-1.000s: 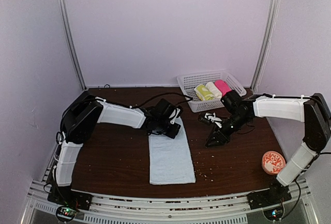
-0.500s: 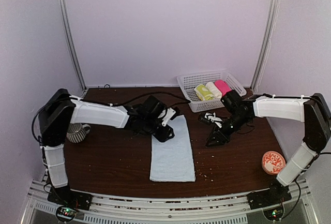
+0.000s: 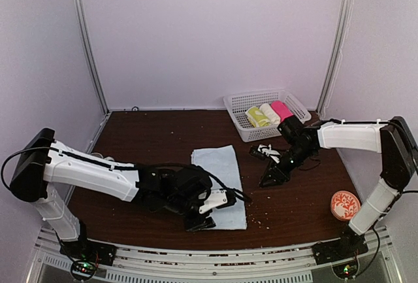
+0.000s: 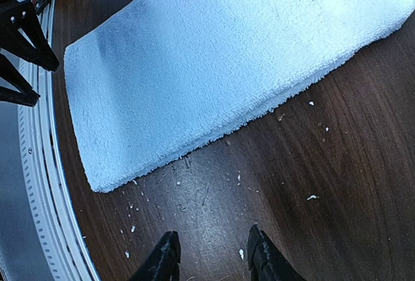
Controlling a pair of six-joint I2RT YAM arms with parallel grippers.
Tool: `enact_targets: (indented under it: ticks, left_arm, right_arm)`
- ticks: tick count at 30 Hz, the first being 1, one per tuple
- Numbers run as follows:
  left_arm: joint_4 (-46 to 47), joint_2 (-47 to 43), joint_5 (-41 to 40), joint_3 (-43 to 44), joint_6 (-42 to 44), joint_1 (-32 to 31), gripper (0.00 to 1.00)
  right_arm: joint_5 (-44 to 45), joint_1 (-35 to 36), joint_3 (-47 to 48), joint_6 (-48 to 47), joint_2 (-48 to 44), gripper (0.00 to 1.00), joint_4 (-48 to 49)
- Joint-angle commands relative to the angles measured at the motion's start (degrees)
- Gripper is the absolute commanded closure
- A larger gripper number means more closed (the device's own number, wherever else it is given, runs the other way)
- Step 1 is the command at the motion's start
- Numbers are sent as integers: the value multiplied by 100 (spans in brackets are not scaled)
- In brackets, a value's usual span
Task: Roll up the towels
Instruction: Roll the towel at the center of the board.
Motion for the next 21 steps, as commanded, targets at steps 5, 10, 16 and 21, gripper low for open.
enact_targets:
  ticks: [5, 10, 16, 21]
  left_arm:
    - [-51, 493, -81, 10, 367, -175, 51]
    - [0, 634, -273, 6, 539, -193, 50]
    - [13, 757, -542, -61, 596, -193, 56]
    - [215, 806, -539, -148, 689, -202, 71]
  right_arm:
    - [-25, 27, 21, -102, -9, 63, -109]
    - [-29, 27, 22, -111, 23, 63, -115]
    - [-49, 27, 23, -153, 35, 63, -145]
    - [-103, 24, 60, -152, 25, 63, -172]
